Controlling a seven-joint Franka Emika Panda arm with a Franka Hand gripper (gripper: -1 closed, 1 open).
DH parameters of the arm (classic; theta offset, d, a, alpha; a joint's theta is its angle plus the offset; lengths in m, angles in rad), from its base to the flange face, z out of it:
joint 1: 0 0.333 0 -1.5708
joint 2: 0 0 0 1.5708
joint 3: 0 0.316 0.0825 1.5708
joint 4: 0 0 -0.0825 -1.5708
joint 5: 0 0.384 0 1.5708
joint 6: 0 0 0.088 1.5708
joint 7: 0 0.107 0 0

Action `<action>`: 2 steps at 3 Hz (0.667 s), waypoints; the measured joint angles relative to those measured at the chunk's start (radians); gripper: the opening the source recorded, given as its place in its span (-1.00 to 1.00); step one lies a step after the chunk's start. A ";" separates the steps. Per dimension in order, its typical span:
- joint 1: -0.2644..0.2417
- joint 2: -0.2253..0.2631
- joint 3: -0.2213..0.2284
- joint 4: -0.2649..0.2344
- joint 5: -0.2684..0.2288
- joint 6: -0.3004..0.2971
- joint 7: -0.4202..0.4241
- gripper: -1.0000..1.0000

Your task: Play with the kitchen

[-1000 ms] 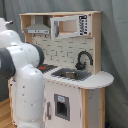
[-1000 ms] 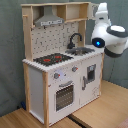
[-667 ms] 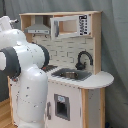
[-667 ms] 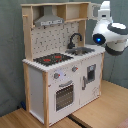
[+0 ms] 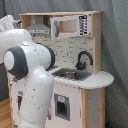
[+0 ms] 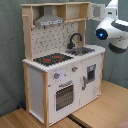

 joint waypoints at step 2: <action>-0.028 0.186 -0.003 -0.084 -0.002 -0.023 0.079 1.00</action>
